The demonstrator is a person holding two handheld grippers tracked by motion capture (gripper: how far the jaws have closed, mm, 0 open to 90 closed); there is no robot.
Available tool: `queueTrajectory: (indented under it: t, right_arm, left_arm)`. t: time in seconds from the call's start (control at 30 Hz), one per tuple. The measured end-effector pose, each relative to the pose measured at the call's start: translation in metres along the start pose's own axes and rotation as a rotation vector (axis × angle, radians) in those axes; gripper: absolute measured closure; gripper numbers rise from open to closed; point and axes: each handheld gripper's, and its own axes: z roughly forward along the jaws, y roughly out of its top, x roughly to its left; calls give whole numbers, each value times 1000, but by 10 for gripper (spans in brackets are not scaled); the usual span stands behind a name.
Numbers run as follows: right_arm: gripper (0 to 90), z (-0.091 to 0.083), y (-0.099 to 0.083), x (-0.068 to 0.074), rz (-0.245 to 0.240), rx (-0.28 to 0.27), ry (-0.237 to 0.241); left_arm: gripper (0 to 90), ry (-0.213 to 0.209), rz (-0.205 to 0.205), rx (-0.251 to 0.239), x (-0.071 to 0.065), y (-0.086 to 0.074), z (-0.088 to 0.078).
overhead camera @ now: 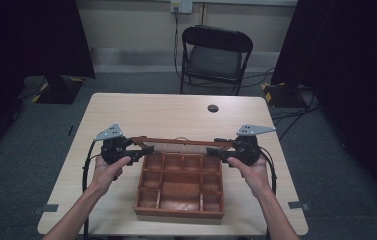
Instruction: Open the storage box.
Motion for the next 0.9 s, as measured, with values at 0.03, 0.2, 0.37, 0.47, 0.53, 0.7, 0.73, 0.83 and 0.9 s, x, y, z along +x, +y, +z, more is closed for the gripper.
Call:
queueTrajectory:
  t: [0.03,0.2,0.37,0.47,0.53,0.7,0.73,0.83,0.9]
  right_arm:
    - [448,1,0,-1,0,2,0]
    - [440,3,0,-3,8,-13,-13]
    - [434,5,-1,-6,14,-11,-21]
    - [437,5,-1,-7,11,-7,-31]
    - [437,6,-2,-8,13,-7,-33]
    - [442,7,-2,-12,21,-9,-45]
    - [442,7,-2,-12,22,-11,-45]
    - [448,9,-3,-15,20,-2,-57]
    - [452,10,-4,-18,28,6,-61]
  left_arm:
    - [432,2,-3,-1,0,0,1]
    - [431,2,-15,-11,4,-1,5]
    - [431,-3,-20,1,7,-3,8]
    - [431,3,-24,5,9,-3,10]
    - [436,6,-18,13,10,-3,11]
    - [447,11,-28,13,12,-3,14]
    - [448,12,-28,12,12,-3,14]
    - [453,15,-31,11,14,-3,15]
    - [453,16,-40,4,15,-3,15]
